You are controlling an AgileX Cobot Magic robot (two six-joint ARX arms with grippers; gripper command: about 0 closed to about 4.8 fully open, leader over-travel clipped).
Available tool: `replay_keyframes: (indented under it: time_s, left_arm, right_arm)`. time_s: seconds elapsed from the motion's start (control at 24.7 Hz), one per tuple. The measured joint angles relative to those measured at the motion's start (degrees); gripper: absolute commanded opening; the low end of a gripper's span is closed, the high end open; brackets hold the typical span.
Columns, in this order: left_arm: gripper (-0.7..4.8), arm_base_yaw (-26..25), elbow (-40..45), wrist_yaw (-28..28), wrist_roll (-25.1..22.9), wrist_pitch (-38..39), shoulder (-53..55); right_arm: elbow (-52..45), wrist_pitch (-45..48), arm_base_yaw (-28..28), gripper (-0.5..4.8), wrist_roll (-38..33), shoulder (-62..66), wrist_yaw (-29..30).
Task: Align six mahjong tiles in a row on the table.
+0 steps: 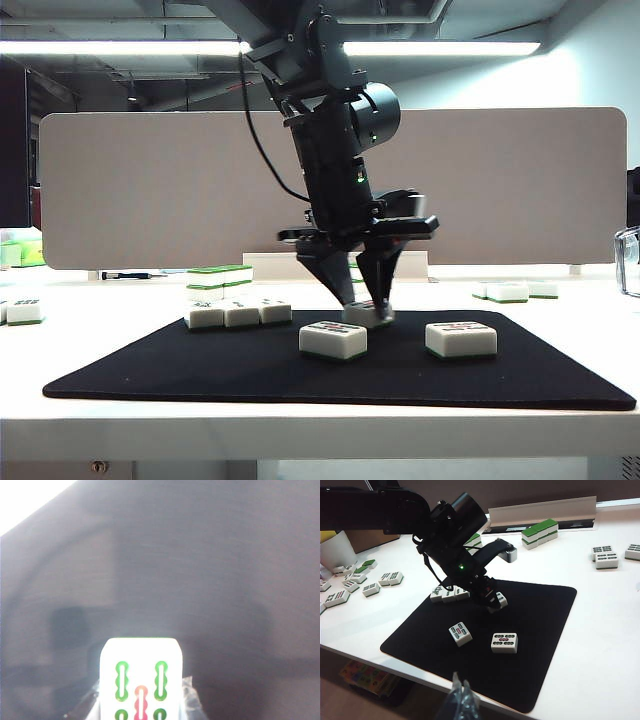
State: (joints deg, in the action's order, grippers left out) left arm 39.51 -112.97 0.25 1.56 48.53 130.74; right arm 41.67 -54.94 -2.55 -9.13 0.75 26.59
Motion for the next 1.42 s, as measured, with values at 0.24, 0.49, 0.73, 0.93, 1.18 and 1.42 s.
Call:
replay_keyframes:
  time_s: [0.24, 0.49, 0.73, 0.93, 1.18, 1.42]
  left_arm:
    - [1.76, -2.8, -0.1, -3.0, 27.0, -0.8, 0.0]
    - [1.79, -4.1, -0.1, -3.2, 36.3, -0.8, 0.0]
    - [1.84, -4.3, -0.1, -8.0, 36.7, -1.0, 0.0]
    - [1.89, -4.2, -0.1, -8.1, 36.7, -1.2, 0.0]
    - [2.94, -4.2, -0.8, -7.8, 34.8, -0.8, -0.1]
    - [2.96, -4.2, -9.1, -7.9, 19.3, 1.7, -0.5]
  right_arm:
    - [0.0, 0.0, 0.0, -0.01, 0.0, 0.0, 0.0]
    - [0.0, 0.0, 0.0, -0.01, 0.0, 0.0, 0.0]
    - [0.0, 0.0, 0.0, -0.01, 0.0, 0.0, 0.0]
    - [0.0, 0.0, 0.0, -0.01, 0.0, 0.0, 0.0]
    - [0.0, 0.0, 0.0, -0.01, 0.0, 0.0, 0.0]
    - [0.0, 0.0, 0.0, -0.01, 0.0, 0.0, 0.0]
